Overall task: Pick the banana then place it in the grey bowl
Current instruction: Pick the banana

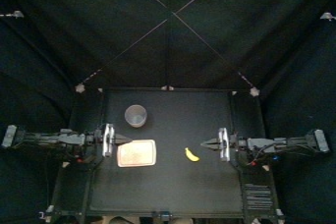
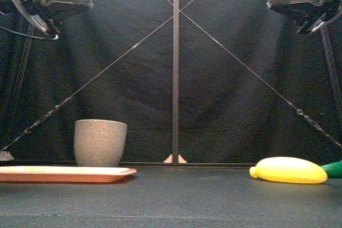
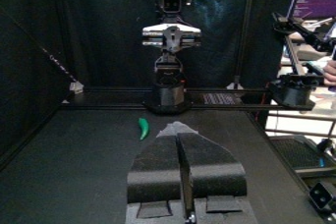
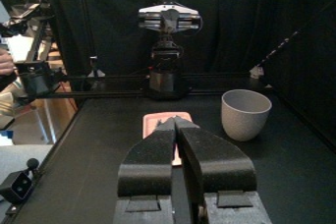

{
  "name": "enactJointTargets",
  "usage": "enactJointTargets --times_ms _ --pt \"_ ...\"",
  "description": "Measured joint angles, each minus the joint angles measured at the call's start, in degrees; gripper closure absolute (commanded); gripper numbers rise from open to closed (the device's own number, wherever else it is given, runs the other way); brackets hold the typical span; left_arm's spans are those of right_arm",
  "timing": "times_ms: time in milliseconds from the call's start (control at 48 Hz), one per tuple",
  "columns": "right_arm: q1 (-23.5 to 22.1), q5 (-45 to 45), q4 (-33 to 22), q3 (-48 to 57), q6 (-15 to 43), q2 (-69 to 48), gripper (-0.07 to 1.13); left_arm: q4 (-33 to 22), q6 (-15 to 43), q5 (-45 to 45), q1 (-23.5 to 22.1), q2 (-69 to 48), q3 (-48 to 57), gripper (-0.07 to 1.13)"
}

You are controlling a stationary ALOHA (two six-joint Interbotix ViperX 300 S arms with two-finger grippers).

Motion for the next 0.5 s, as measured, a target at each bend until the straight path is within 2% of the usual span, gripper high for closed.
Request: enactJointTargets --times_ms 83,312,396,500 --pt "0.18 0.00 0.09 0.00 0.79 1.14 1.05 0.09 0.00 0.00 0.00 0.26 0.00 1.04" --pt "0.62 1.67 1.32 -0.97 2.90 14.77 1.05 0.44 0.00 0.00 0.00 0.53 0.79 1.04" --pt "0.62 4.39 3.87 -2.02 3.52 19.16 1.04 0.35 0.00 -0.09 0.00 0.53 0.88 1.04" --pt "0.26 11.43 9.84 -3.87 5.19 24.52 0.97 0.44 0.00 0.00 0.00 0.62 1.05 1.04"
